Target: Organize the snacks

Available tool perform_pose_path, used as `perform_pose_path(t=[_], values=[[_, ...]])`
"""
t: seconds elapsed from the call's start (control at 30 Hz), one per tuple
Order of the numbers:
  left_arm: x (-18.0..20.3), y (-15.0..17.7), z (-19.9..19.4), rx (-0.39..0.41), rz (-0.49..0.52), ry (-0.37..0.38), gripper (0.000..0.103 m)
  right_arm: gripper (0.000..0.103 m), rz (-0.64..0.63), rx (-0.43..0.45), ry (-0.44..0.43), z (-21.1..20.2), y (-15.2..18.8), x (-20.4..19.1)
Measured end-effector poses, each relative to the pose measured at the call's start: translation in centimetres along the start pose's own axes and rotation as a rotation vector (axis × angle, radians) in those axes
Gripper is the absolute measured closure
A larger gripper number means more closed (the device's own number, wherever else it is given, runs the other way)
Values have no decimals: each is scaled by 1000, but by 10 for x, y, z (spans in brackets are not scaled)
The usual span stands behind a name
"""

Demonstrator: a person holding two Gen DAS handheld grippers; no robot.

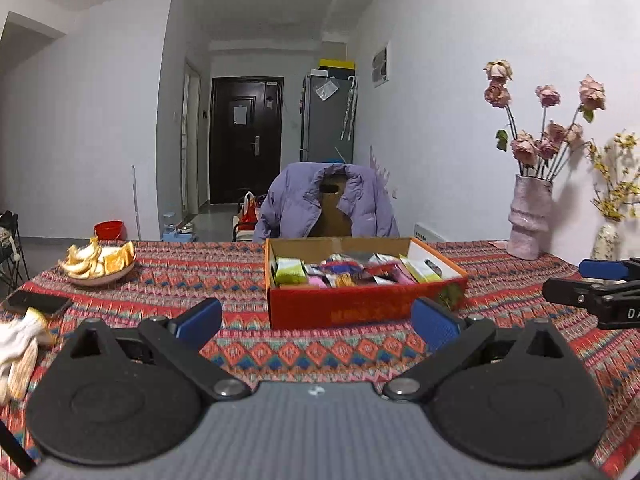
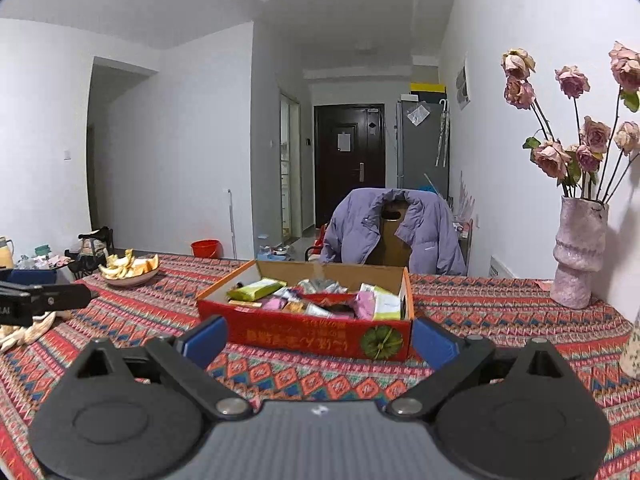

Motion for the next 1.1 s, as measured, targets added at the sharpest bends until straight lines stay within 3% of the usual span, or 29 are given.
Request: perform_pose_path(t=[0.17, 0.6, 0.9, 1.1], values=[[16, 31, -36, 16, 9, -20, 0, 3, -31, 6, 29, -36, 29, -9], [43, 99, -116, 42, -16, -65, 0, 3, 63, 9, -48, -129, 100, -35], [43, 120, -149, 55, -13, -68, 0, 0, 4, 62, 11, -172, 129, -49], [38, 120, -154, 60, -20, -80, 0, 0, 17, 64, 6, -174, 124, -47]])
Point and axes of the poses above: each gripper's, at about its wrist camera, not at the fingertips, and z roughly the way its jaws point, x to its right, y to its underside, the point moved 2 cm from there along z, roughly the way its jaws point, and after that the axes turned 13 degrees about y, right-handed, at the moved point
